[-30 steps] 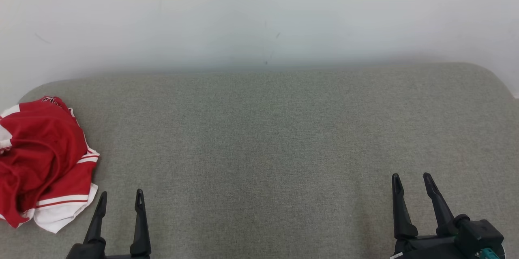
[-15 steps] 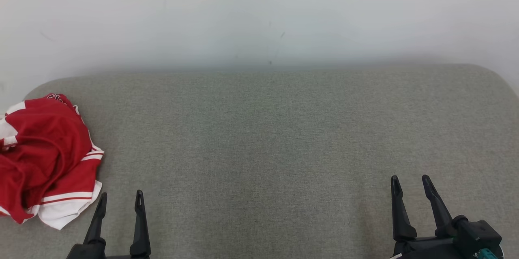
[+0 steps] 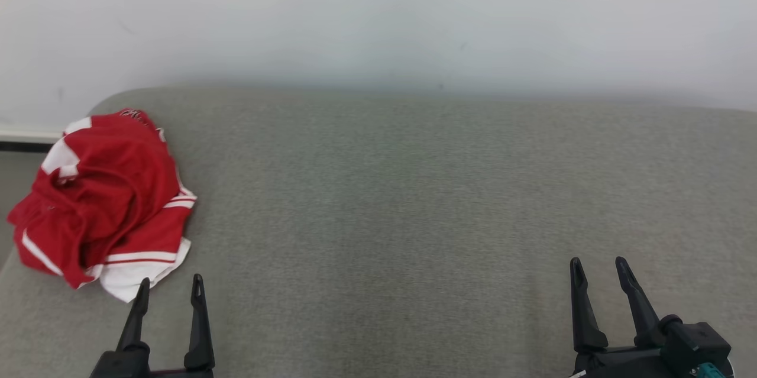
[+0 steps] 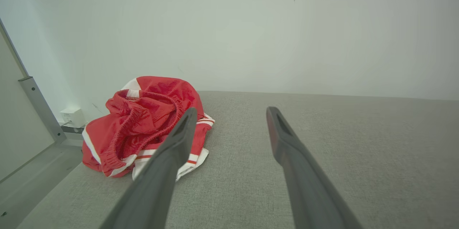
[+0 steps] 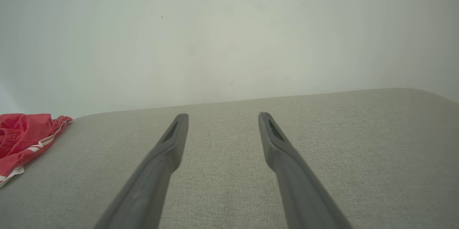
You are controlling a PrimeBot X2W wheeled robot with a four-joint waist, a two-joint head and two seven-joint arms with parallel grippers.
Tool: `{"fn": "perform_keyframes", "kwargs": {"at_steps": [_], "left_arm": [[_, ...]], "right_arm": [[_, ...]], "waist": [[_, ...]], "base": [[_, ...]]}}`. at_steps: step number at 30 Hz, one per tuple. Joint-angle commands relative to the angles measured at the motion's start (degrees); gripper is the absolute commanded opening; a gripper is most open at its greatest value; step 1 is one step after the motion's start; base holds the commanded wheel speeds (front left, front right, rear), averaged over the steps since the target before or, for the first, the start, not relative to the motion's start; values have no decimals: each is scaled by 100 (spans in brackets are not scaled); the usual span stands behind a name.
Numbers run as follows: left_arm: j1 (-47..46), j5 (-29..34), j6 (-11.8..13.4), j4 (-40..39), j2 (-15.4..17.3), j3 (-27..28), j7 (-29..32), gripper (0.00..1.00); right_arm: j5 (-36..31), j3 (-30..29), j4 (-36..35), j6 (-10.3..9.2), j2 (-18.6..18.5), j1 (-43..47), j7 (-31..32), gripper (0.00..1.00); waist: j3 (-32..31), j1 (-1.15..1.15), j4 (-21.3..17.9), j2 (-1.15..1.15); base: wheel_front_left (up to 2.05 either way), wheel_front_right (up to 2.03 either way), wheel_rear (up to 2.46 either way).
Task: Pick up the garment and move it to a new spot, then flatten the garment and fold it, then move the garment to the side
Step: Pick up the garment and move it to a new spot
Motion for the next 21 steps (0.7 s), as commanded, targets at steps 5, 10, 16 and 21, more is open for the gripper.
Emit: {"fn": "perform_keyframes", "kwargs": {"at_steps": [5,10,16,21], "left_arm": [[-60,-73,71,18,33,25,-25,100],[-48,-100,101,18,34,42,-36,100],[11,-119,169,13,61,79,-48,100],[23,-143,227,37,75,114,-65,100]], "right_arm": [[58,3,-16,-12,-15,13,-4,100],[45,32,6,-12,-14,-28,-4,100],[58,55,58,-12,-14,-22,-4,100],[61,82,89,-12,-14,-28,-4,100]], "waist": [[118,0,597,0],[160,0,863,0],[165,0,1232,0],[162,0,1572,0]], "base": [[0,0,0],[0,0,0],[0,0,0],[0,0,0]]}}
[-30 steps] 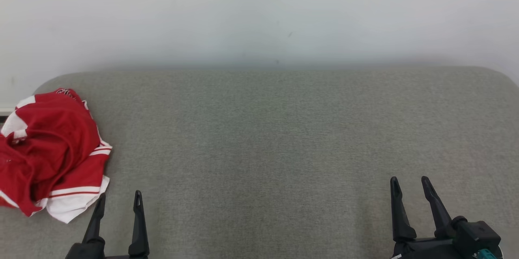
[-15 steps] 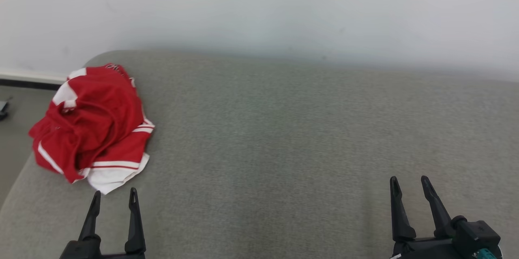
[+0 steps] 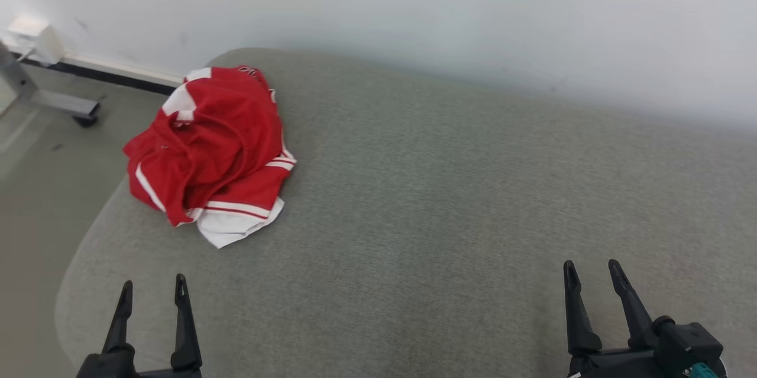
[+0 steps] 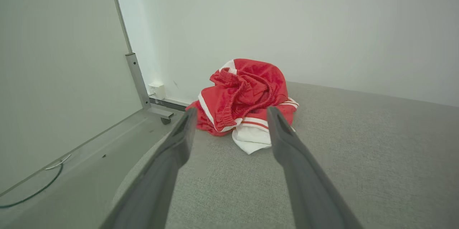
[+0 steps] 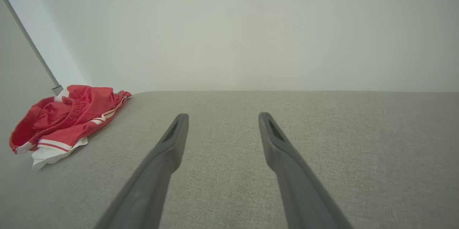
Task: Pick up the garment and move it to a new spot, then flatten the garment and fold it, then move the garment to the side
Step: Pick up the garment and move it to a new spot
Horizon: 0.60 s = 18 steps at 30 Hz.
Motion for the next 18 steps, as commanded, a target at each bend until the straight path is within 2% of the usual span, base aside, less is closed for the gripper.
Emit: {"fn": "perform_keyframes", "kwargs": {"at_steps": [1,18], "left_arm": [[48,-18,29,21,22,21,-35,100],[169,-121,166,-50,108,184,-54,100]], "right_arm": [[36,13,11,-12,-15,-13,-4,100],[61,87,36,-12,-15,-5,-4,100]], "waist": [[-2,0,212,0],[-13,0,806,0]], "base": [[0,0,0],[0,0,0]]}}
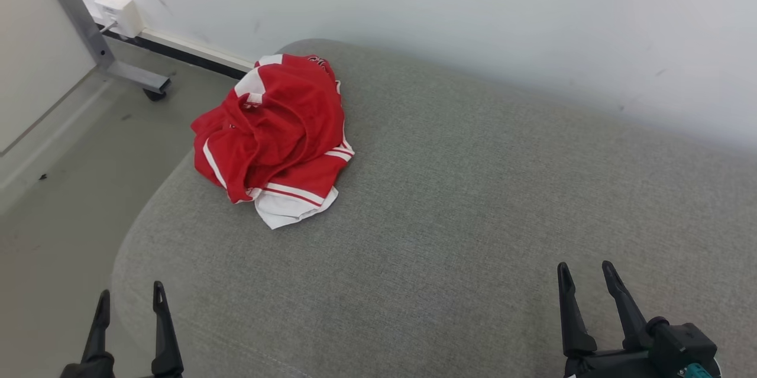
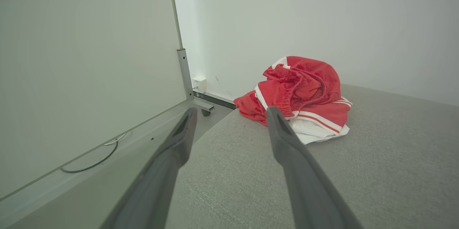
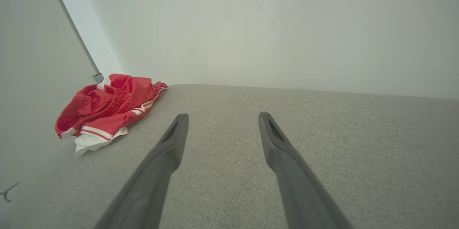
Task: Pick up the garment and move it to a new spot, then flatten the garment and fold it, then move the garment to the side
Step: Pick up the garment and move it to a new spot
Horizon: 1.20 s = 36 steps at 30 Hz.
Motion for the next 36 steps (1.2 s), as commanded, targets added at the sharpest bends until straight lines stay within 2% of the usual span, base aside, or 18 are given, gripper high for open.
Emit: {"fn": "perform_keyframes", "kwargs": {"at_steps": [1,8,16,23,29,36], "left_arm": [[68,-24,27,-29,29,19,-29,100],[98,-78,95,-77,74,104,-32,100],[-227,-303,41,-52,75,171,40,100],[-1330,-543,-189,92,433,290,270,100],[-2468,-703,-299,78,818,436,613,100],[-3545,-884,-370,471,1268,599,988,100]], "right_arm": [[45,5,18,-12,-15,-12,-4,100],[52,73,-4,-12,-15,-46,-4,100],[-88,99,-21,-12,-15,-184,-2,100],[-412,-51,-262,-12,-28,-479,116,100],[-464,-217,-609,-12,-205,-780,244,100],[-402,-410,-872,-12,-289,-1021,240,100]], "waist": [[-3,0,36,0],[39,0,-6,0],[272,0,-292,0],[851,0,-820,0],[1580,0,-1355,0],[2189,0,-1903,0]], "base": [[0,0,0],[0,0,0],[0,0,0],[0,0,0],[0,0,0],[0,0,0]]}}
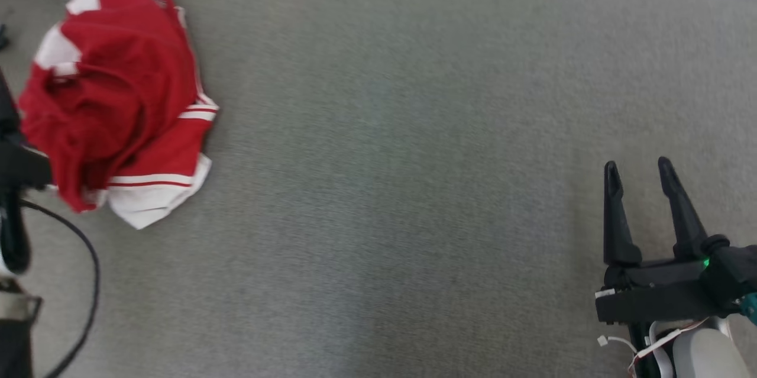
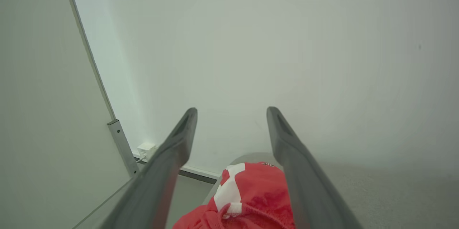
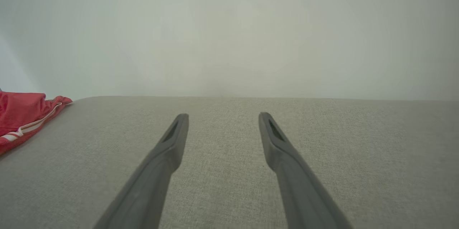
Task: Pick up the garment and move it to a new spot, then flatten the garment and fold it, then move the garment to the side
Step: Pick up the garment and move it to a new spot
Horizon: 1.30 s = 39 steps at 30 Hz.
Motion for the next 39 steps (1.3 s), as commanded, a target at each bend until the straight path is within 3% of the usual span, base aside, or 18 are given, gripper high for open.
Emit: {"fn": "perform_keyframes", "kwargs": {"at_steps": [1,14,24,29,30,31,32,39], "left_arm": [[-220,-110,-41,141,125,57,83,100],[-773,-126,-2,1265,938,233,1128,100],[-883,-275,-95,2290,1109,28,2316,100],[-849,-300,26,2660,1024,-82,2844,100],[-844,-309,36,2695,1015,-96,2898,52],[-849,-317,43,2730,1007,-106,2915,14],[-852,-292,71,2759,999,-123,2923,0],[-1052,-54,174,2522,1061,-210,2058,0]], "right_arm": [[43,9,-66,-12,-34,-124,-11,100],[226,39,94,-12,107,-463,-202,100],[229,53,231,-12,117,-497,-257,100],[200,64,237,-12,102,-456,-256,100],[193,57,230,-12,102,-445,-257,100],[185,54,228,-12,103,-435,-254,100],[183,48,227,-12,105,-421,-255,100],[183,19,292,-12,136,-306,-253,100]], "waist": [[724,-1,-701,-1],[1226,-1,-1452,-1],[1082,-1,-1591,-1],[987,-1,-1618,-1],[974,-1,-1621,-1],[952,-1,-1622,-1],[930,-1,-1620,-1],[584,-1,-1496,-1]], "base": [[0,0,0],[0,0,0],[0,0,0],[0,0,0],[0,0,0],[0,0,0],[0,0,0],[0,0,0]]}}
